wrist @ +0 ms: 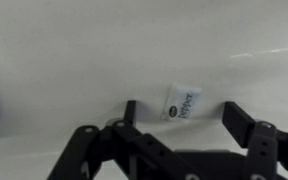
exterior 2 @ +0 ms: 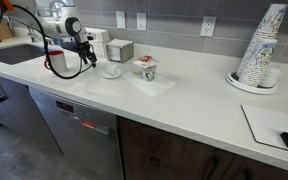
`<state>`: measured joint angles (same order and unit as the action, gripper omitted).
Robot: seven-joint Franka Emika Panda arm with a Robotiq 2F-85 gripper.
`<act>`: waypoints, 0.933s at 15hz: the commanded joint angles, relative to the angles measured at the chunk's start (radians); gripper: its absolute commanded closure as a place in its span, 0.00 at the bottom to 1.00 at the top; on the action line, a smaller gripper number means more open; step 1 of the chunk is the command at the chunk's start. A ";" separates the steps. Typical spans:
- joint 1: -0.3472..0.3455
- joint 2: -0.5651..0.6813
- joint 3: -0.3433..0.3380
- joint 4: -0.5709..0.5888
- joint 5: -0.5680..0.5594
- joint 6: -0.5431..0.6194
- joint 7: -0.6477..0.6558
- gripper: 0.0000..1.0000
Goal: Pick up the small sachet on the left side of the counter and put it on the paper cup on the right
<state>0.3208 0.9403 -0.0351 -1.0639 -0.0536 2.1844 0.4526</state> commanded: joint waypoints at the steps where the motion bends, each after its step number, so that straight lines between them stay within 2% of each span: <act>1: 0.019 0.028 -0.021 0.056 -0.031 -0.082 0.023 0.15; 2: 0.021 0.025 -0.022 0.058 -0.037 -0.095 0.020 0.17; 3: 0.024 0.025 -0.025 0.060 -0.045 -0.104 0.020 0.16; 6: 0.024 0.030 -0.019 0.073 -0.047 -0.111 0.012 0.30; 7: 0.023 0.035 -0.018 0.078 -0.047 -0.108 0.011 0.30; 8: 0.020 0.039 -0.013 0.084 -0.045 -0.099 0.001 0.37; 9: 0.015 0.046 -0.006 0.092 -0.037 -0.096 -0.007 0.34; 12: 0.007 0.059 0.000 0.108 -0.026 -0.099 -0.013 0.40; 14: 0.004 0.065 0.002 0.117 -0.024 -0.108 -0.016 0.37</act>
<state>0.3383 0.9571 -0.0431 -1.0048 -0.0799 2.1010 0.4498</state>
